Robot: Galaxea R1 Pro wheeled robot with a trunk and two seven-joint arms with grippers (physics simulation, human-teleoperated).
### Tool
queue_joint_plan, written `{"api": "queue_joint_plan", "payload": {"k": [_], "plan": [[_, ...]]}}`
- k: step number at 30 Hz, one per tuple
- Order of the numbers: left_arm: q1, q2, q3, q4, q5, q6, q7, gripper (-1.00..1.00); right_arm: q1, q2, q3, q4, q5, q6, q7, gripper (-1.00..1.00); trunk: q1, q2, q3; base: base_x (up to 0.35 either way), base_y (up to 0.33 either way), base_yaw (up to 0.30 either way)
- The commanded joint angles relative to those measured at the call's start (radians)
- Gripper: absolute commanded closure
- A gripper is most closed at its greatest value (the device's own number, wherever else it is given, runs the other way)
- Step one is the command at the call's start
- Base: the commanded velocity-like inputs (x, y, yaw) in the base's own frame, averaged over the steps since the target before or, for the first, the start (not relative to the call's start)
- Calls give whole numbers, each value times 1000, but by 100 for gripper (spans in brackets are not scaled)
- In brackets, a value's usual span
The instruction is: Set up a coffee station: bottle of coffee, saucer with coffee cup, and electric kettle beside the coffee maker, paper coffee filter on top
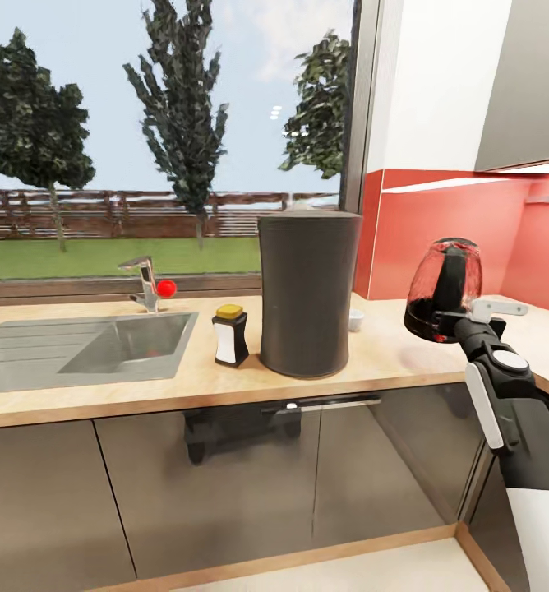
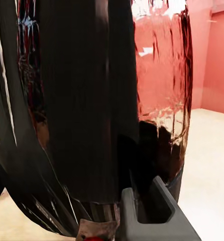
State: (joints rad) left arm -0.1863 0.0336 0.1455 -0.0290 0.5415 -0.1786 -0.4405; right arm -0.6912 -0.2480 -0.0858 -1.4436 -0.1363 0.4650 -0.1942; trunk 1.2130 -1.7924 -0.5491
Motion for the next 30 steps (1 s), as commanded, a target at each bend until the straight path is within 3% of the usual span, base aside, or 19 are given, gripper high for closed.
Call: {"api": "queue_joint_plan", "payload": {"k": [1,21,30], "plan": [[-1,0,8,2,-5,-2,-5,-100,-1,0,1,-2,-8,4,-8,100,0,-1,-1,0,0,0],[-1,-1,8,2,-5,-2,-5,-100,11,1,3,-1,-9,4,-8,100,0,-1,-1,-127,0,0],[-1,-1,8,1,-5,-2,-5,-100,12,2,3,-1,-9,28,-8,100,0,-1,-1,-271,0,0]]}}
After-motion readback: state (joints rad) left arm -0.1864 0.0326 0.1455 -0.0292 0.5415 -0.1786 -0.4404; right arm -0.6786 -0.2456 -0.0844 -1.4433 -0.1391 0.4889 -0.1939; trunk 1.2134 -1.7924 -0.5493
